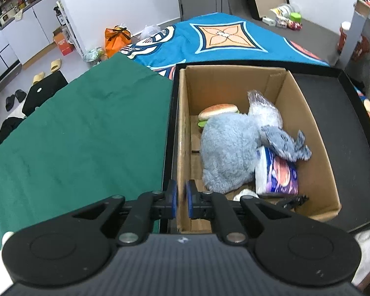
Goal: Organize soft objects
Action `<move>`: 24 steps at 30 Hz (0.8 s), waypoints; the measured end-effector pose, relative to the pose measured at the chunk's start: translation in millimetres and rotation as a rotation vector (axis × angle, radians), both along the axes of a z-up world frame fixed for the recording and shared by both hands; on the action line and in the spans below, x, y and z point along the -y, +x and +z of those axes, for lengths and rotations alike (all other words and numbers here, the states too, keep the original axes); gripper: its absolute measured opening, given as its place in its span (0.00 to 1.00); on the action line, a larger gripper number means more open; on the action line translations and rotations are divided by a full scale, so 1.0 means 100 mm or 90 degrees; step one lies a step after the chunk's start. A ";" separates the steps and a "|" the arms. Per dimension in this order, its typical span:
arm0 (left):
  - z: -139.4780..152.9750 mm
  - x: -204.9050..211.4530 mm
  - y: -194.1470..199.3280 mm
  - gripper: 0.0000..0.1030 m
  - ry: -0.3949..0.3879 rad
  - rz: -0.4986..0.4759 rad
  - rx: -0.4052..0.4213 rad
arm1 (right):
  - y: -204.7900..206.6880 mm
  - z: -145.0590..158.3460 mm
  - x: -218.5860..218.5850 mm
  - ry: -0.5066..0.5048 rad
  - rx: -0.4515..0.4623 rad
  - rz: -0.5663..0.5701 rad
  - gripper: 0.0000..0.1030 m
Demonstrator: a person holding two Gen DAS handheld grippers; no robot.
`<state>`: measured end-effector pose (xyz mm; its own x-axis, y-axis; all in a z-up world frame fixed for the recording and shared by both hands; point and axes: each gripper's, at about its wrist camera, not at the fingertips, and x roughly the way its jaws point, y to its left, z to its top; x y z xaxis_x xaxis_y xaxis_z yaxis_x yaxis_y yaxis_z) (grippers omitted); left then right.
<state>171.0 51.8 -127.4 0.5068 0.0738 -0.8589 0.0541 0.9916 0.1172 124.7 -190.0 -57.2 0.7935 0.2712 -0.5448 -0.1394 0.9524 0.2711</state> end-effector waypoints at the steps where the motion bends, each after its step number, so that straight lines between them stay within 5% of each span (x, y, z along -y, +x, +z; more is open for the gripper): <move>1: 0.01 0.01 -0.01 0.09 0.001 -0.001 -0.003 | -0.03 0.01 0.03 0.004 0.002 -0.003 0.53; 5: 0.13 0.00 -0.07 0.15 -0.022 0.027 -0.006 | -0.12 0.06 0.14 0.026 0.003 -0.009 0.64; 10: 0.33 0.15 -0.22 0.47 -0.006 0.018 0.016 | -0.23 0.12 0.27 0.045 0.014 -0.014 0.78; 16: 0.61 0.29 -0.38 0.73 -0.018 0.017 0.048 | -0.34 0.15 0.37 0.064 0.007 -0.020 0.95; 24: 0.99 0.32 -0.63 0.91 -0.030 0.051 0.092 | -0.49 0.24 0.45 0.066 -0.003 -0.029 1.00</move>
<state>108.4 19.5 -28.3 0.6193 0.0807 -0.7810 -0.0394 0.9966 0.0717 76.1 -234.7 -33.2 0.8038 0.2906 -0.5190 -0.0955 0.9243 0.3696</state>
